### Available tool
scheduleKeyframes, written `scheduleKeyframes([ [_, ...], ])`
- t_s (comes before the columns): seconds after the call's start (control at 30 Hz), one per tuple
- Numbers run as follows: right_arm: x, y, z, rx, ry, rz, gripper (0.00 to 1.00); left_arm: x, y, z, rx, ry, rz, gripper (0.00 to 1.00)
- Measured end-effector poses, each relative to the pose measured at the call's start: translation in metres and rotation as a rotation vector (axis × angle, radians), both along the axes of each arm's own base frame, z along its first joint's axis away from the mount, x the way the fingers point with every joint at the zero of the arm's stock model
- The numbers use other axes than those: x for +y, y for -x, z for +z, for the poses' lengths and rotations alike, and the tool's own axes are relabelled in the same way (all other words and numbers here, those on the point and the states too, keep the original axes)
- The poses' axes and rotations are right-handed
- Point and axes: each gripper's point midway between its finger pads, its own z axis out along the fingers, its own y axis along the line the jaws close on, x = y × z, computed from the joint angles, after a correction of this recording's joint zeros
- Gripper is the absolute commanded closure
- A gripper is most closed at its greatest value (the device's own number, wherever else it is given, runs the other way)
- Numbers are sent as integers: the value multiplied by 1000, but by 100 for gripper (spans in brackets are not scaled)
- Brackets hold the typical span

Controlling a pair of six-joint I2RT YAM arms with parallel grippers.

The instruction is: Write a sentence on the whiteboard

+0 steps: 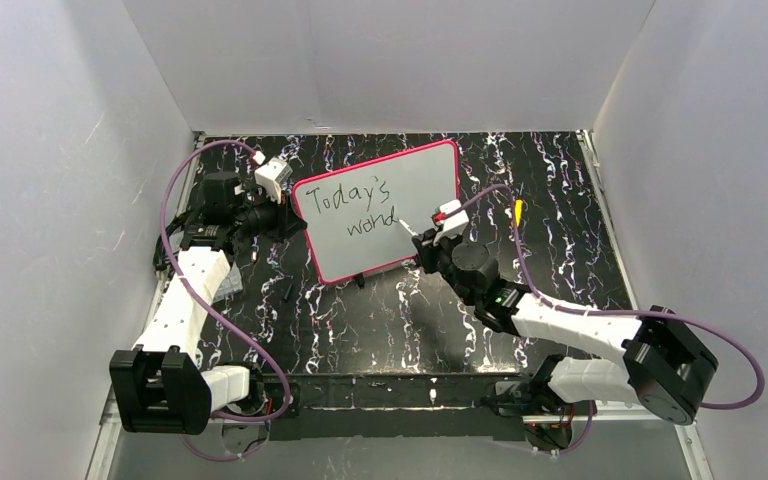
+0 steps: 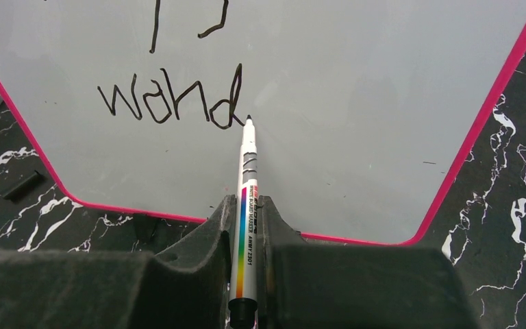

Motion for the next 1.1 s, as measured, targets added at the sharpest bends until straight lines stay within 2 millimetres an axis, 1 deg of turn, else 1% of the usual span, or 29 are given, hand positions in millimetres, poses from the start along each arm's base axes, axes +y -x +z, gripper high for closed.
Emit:
scheduleKeyframes([
  [0.27,5,-4,-4,-7,19,5,99,0,0,0,0,0,1,100],
  [0.67,1,-6,-4,-10,25,-16,99,0,0,0,0,-1,1,100],
  [0.9,-5,-9,1,-30,38,-45,99,0,0,0,0,0,1,100],
  [1.1,-3,-11,9,-44,32,-45,99,0,0,0,0,0,1,100],
])
